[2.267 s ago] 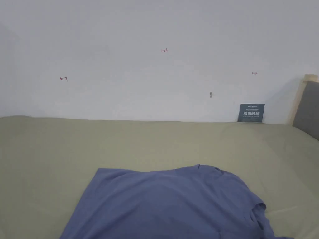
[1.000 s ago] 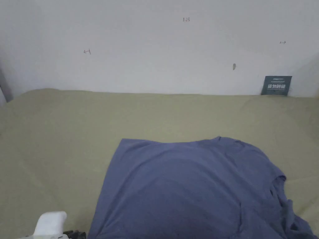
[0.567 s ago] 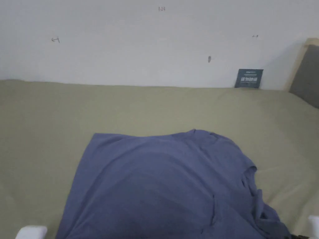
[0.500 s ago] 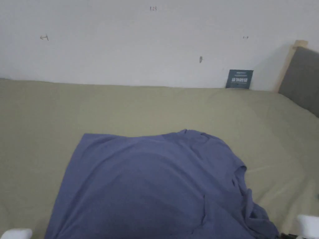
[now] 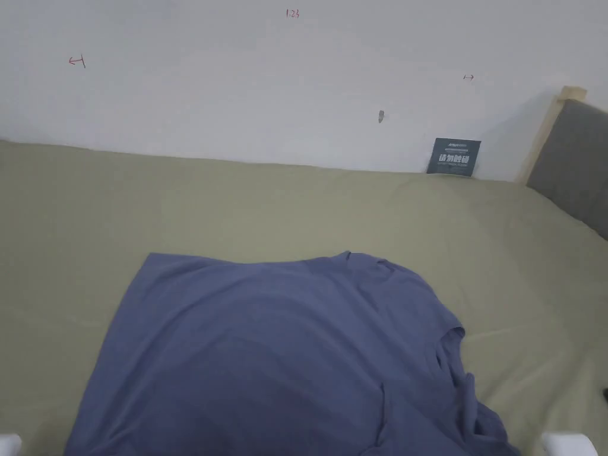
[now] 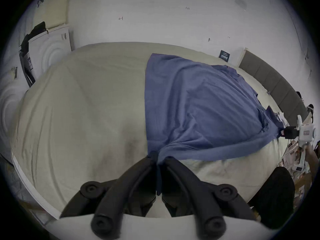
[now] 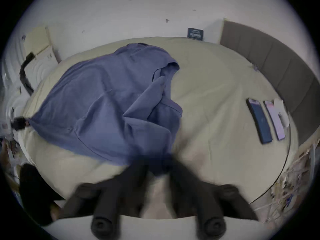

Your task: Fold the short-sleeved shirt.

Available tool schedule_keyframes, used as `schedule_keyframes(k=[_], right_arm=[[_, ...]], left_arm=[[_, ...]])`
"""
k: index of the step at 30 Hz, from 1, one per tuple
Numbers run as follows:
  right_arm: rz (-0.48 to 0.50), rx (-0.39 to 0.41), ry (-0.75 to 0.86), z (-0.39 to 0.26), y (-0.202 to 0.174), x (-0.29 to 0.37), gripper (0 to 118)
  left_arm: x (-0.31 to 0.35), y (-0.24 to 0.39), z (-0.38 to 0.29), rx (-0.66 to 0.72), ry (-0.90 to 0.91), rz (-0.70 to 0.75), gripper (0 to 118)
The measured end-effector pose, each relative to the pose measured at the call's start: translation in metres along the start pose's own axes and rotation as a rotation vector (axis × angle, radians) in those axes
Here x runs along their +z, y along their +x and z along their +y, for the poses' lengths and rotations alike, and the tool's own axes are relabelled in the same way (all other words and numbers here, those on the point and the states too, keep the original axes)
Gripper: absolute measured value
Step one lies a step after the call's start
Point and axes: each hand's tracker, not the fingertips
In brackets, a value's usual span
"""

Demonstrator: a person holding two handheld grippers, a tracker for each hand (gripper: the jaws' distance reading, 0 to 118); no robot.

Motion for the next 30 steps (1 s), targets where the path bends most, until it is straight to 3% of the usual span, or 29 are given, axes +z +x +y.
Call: schedule_keyframes(k=[4, 13, 23, 30], right_arm=[[0.052, -0.048, 0.051, -0.007, 0.001, 0.01, 10], [0.073, -0.138, 0.167, 0.016, 0.01, 0.033, 9], [0.066, -0.123, 0.226, 0.109, 0.011, 0.008, 9], [0.043, -0.084, 0.177, 0.169, 0.015, -0.051, 9]], left_arm=[[0.001, -0.007, 0.0, 0.013, 0.014, -0.004, 5], [0.014, -0.008, 0.025, 0.032, 0.096, -0.02, 5], [-0.01, -0.012, 0.125, 0.034, 0.149, -0.026, 5], [-0.067, -0.009, 0.182, -0.047, 0.049, 0.03, 5]])
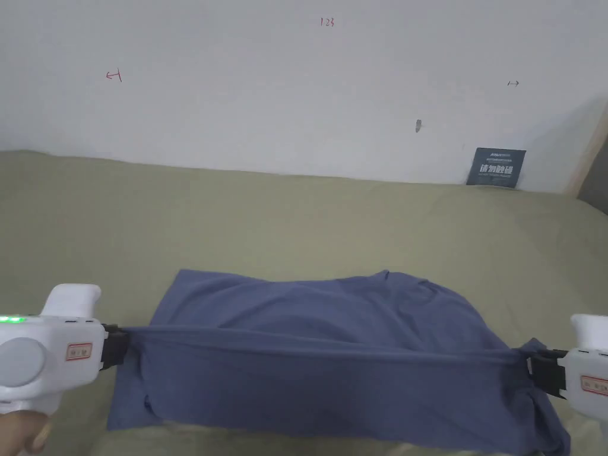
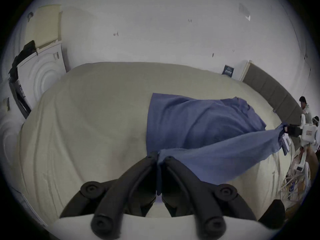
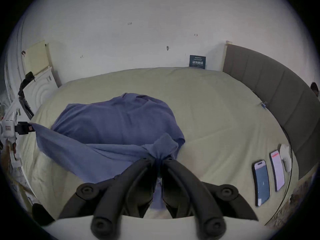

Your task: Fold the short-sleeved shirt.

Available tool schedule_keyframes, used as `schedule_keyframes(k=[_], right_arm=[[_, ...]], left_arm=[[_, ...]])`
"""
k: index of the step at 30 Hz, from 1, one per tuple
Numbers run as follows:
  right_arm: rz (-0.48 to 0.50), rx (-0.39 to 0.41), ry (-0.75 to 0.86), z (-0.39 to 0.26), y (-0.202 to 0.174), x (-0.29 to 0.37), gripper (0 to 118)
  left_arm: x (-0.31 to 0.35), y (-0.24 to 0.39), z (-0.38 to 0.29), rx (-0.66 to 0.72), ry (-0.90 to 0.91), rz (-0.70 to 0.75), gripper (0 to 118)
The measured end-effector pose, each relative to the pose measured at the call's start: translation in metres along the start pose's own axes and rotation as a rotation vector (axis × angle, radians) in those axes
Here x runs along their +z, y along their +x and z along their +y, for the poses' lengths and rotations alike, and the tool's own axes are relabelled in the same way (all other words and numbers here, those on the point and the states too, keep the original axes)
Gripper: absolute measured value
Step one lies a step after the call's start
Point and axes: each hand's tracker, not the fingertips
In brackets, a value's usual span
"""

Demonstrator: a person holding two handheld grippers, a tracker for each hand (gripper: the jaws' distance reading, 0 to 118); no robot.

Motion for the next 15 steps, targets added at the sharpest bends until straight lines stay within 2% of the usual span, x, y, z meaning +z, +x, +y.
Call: schedule_keyframes(k=[2, 6, 9, 11, 12, 13, 15], right_arm=[[-0.034, -0.006, -0.04, 0.004, 0.001, -0.02, 9], [-0.038, -0.035, -0.114, -0.001, 0.007, -0.053, 9], [-0.071, -0.028, -0.147, -0.01, 0.008, -0.065, 9], [-0.065, -0.059, -0.152, -0.014, 0.012, -0.069, 10], [-0.056, -0.081, -0.149, -0.016, 0.015, -0.067, 21], [-0.064, -0.107, -0.145, -0.016, 0.016, -0.066, 39], [-0.086, -0.16, -0.147, -0.013, 0.02, -0.057, 86]], left_arm=[[-0.019, 0.001, 0.005, -0.023, -0.056, 0.005, 5], [-0.062, -0.009, 0.005, -0.07, -0.159, 0.022, 5], [-0.074, -0.007, -0.004, -0.061, -0.181, 0.023, 5], [-0.075, -0.008, -0.009, -0.032, -0.185, 0.015, 5], [-0.074, -0.01, -0.01, -0.017, -0.188, 0.005, 11], [-0.075, -0.015, -0.01, -0.004, -0.185, 0.004, 26], [-0.066, -0.022, -0.006, 0.066, -0.186, 0.031, 71]])
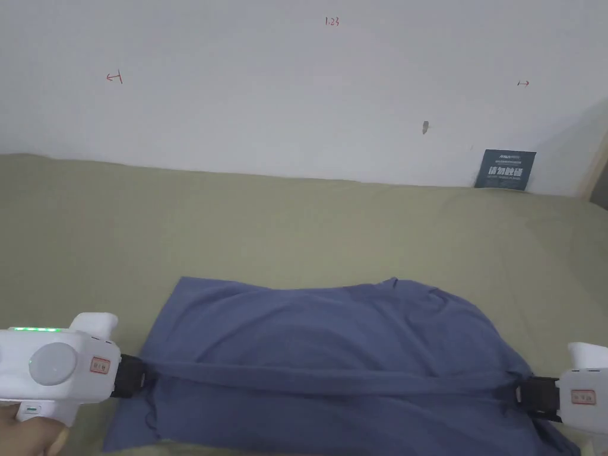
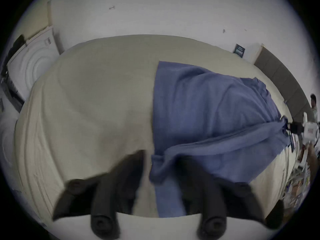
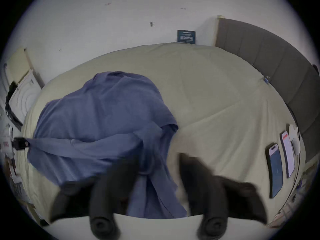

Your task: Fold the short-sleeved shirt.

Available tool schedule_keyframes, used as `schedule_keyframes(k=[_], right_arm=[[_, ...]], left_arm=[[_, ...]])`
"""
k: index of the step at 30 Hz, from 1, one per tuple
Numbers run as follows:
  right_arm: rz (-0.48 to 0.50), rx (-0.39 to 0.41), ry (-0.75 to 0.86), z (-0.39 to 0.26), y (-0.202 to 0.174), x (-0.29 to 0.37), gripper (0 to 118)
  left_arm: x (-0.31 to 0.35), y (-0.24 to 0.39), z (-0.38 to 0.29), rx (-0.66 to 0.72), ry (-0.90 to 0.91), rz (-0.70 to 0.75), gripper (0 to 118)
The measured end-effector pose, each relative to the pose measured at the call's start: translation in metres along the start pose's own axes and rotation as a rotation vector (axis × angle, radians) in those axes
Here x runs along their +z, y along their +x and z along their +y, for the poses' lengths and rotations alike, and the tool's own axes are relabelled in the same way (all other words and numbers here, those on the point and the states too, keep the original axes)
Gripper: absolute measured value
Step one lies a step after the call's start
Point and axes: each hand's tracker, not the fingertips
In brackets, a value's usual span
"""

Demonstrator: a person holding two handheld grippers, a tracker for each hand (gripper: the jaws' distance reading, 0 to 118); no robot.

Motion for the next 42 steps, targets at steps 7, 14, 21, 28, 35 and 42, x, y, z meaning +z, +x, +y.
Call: schedule_keyframes(k=[7, 14, 21, 28, 35, 42], right_arm=[[0.064, 0.053, 0.178, -0.027, -0.004, 0.08, 89], [0.08, 0.101, 0.103, -0.089, -0.028, 0.102, 19], [0.091, 0.089, 0.062, -0.114, -0.037, 0.095, 7], [0.092, 0.089, 0.068, -0.108, -0.028, 0.091, 7], [0.081, 0.07, 0.064, -0.106, -0.013, 0.08, 7], [0.039, 0.042, 0.044, -0.094, 0.001, 0.059, 11]], left_arm=[[0.084, 0.0, -0.027, 0.128, 0.182, -0.063, 77], [0.108, 0.042, -0.123, -0.064, 0.187, -0.022, 18], [0.087, 0.046, -0.138, -0.036, 0.127, -0.032, 0], [0.044, 0.019, -0.083, 0.184, 0.106, -0.083, 99], [0.002, 0.022, -0.069, 0.095, 0.011, -0.013, 83], [0.015, 0.016, -0.077, 0.037, 0.093, -0.027, 6]])
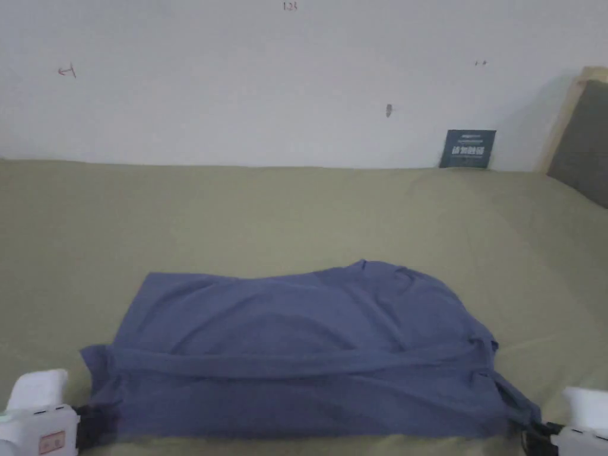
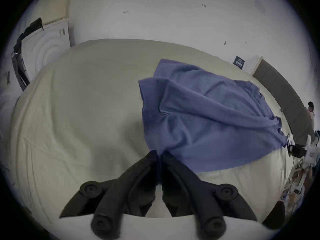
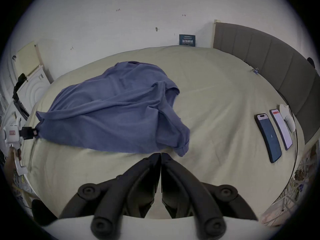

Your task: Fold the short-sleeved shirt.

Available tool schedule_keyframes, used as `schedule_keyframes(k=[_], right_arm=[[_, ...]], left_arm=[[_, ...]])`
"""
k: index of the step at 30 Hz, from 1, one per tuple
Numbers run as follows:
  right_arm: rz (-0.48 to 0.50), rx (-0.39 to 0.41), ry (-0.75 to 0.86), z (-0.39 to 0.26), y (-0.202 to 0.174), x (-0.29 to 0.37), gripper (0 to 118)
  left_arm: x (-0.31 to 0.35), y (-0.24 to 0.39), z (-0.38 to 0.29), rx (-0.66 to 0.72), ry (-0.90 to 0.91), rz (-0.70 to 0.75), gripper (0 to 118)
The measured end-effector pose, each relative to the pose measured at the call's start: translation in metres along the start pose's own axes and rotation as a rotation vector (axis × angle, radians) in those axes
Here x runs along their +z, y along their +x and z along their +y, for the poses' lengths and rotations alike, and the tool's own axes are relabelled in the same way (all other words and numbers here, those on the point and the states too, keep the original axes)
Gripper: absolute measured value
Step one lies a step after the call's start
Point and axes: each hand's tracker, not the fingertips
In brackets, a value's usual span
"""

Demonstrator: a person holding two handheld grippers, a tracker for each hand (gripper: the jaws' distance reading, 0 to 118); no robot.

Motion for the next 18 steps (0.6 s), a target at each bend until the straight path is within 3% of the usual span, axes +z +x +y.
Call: schedule_keyframes(k=[1, 2, 4, 5, 7, 9, 11, 12, 13, 14, 15, 16, 17, 18], right_arm=[[0.001, -0.007, -0.004, 0.003, 0.002, -0.004, 11], [0.0, -0.006, -0.01, 0.006, 0.003, -0.01, 28], [0.012, 0.003, -0.045, 0.012, 0.002, -0.02, 93], [0.017, 0.008, -0.05, 0.015, 0.001, -0.025, 109], [0.021, 0.028, -0.035, 0.021, -0.002, -0.034, 104], [-0.05, 0.065, -0.049, 0.03, -0.004, -0.046, 104], [-0.057, 0.055, -0.053, 0.035, -0.004, -0.057, 102], [-0.048, 0.045, -0.064, 0.037, -0.001, -0.061, 87], [-0.02, 0.024, -0.097, 0.039, 0.002, -0.063, 60], [0.013, 0.002, -0.118, 0.04, 0.006, -0.065, 25], [0.074, -0.039, -0.129, 0.038, 0.006, -0.062, 17], [0.117, -0.064, -0.112, 0.035, 0.004, -0.058, 16], [0.046, -0.032, -0.098, 0.034, 0.0, -0.053, 16], [0.048, 0.029, -0.074, 0.034, -0.002, -0.048, 15]], left_arm=[[0.0, 0.0, 0.0, -0.011, -0.001, -0.001, 6], [0.0, 0.0, -0.001, -0.025, 0.008, -0.006, 6], [0.005, 0.004, 0.0, -0.026, 0.015, -0.004, 6], [0.006, 0.005, 0.0, -0.017, 0.008, -0.011, 6], [0.008, 0.006, -0.001, -0.014, 0.009, -0.011, 6], [0.011, 0.007, 0.0, -0.015, 0.002, -0.015, 6], [0.012, 0.008, -0.001, -0.008, -0.002, -0.018, 6], [0.01, 0.006, 0.001, -0.004, -0.007, -0.019, 6], [0.01, 0.006, 0.001, -0.003, -0.01, -0.021, 6], [0.009, 0.007, 0.001, -0.003, -0.017, -0.024, 6], [0.011, 0.007, 0.001, -0.005, -0.02, -0.027, 6], [0.011, 0.005, 0.004, -0.007, -0.017, -0.032, 6], [0.012, 0.005, 0.005, -0.011, -0.018, -0.033, 6], [0.015, 0.005, 0.006, -0.014, -0.021, -0.038, 6]])
